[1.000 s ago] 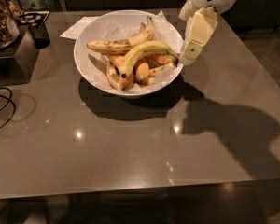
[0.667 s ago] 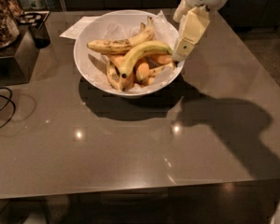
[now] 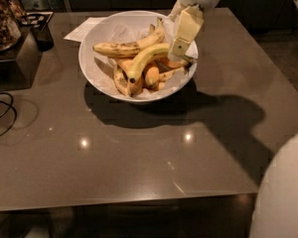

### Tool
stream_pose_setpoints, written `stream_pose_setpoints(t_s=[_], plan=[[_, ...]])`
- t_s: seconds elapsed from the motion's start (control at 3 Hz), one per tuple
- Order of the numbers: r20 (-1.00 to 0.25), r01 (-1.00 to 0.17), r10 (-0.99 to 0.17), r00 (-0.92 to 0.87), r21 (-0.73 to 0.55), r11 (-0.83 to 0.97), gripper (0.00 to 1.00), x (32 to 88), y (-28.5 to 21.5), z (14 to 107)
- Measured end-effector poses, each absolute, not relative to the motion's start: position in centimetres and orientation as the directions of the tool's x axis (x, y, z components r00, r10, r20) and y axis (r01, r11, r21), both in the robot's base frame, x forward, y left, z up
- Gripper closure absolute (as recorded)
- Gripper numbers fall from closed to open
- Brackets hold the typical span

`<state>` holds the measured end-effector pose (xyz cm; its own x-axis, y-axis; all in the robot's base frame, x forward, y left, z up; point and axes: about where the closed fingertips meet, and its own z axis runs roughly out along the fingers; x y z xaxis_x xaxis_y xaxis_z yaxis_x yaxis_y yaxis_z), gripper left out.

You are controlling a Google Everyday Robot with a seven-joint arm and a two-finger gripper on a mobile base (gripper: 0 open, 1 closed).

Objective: Pick banana from white bowl

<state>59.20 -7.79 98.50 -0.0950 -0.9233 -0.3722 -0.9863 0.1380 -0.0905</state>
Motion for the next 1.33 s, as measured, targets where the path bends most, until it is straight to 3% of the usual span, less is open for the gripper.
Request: stream_pose_setpoints(t_s=[0.67, 1.33], plan=[[-0.346, -0.992, -0.935, -0.075, -0.070, 0.105, 0.31, 60.5, -5.5, 96.9], [-0.316, -0.992, -0.943, -0.101, -0.036, 0.119, 0.31, 61.2, -5.5, 95.0]])
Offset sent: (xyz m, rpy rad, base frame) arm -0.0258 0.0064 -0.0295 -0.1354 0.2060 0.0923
